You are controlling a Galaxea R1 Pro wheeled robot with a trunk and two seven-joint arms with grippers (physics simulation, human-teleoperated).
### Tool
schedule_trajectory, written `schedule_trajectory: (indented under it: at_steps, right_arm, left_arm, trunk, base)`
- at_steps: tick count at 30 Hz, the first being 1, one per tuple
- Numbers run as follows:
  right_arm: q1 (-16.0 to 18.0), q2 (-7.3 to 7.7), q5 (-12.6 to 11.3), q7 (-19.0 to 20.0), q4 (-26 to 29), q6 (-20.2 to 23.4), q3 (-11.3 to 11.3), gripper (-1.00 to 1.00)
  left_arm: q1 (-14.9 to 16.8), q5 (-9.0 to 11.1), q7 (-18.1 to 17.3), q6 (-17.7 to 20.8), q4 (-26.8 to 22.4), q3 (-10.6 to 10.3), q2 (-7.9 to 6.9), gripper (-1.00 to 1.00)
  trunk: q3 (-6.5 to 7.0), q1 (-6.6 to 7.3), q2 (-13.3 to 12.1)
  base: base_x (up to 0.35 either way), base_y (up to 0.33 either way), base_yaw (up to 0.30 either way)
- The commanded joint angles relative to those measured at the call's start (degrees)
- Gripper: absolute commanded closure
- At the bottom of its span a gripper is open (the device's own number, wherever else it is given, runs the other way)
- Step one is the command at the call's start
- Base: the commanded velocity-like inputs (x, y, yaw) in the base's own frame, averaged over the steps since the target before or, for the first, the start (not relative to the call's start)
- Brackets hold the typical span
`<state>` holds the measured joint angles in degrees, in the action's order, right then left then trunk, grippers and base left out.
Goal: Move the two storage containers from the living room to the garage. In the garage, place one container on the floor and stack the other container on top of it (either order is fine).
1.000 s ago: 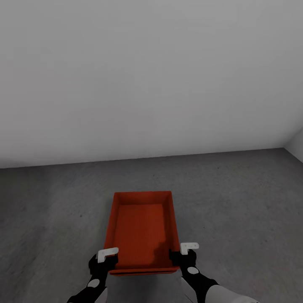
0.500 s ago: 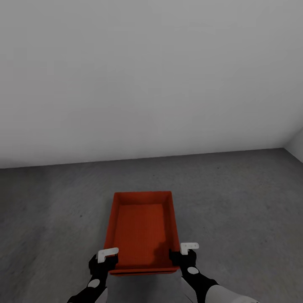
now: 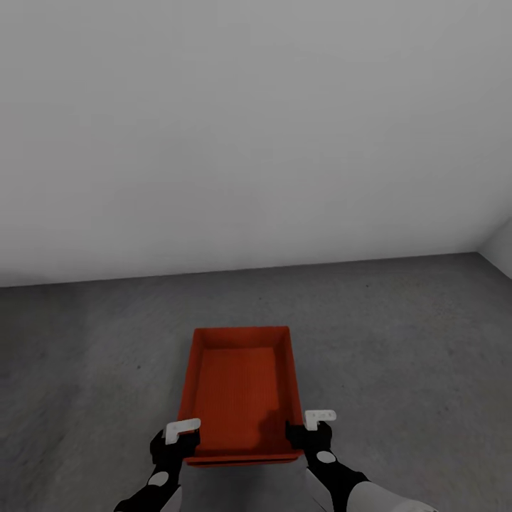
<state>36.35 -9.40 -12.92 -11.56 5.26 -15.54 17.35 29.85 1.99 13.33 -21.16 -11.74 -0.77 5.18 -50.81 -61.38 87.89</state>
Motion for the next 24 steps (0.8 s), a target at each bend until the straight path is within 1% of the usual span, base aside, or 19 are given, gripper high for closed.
schedule_trajectory:
  at_steps: [1, 24]
  right_arm:
    - [0.0, -0.01, -0.5, -0.2, -0.1, -0.2, 0.5, -1.0]
    - [0.0, -0.04, -0.5, -0.3, -0.1, -0.2, 0.5, -1.0]
  left_arm:
    - [0.0, 0.2, 0.1, -0.2, 0.0, -0.1, 0.01, -1.0]
    - [0.0, 0.2, 0.1, -0.2, -0.1, 0.0, -0.08, -1.0]
  trunk:
    - [0.15, 0.23, -0.4]
    - [4.28, 5.28, -9.6]
  base:
    - [0.0, 0.0, 0.0]
    - [0.0, 0.0, 0.0]
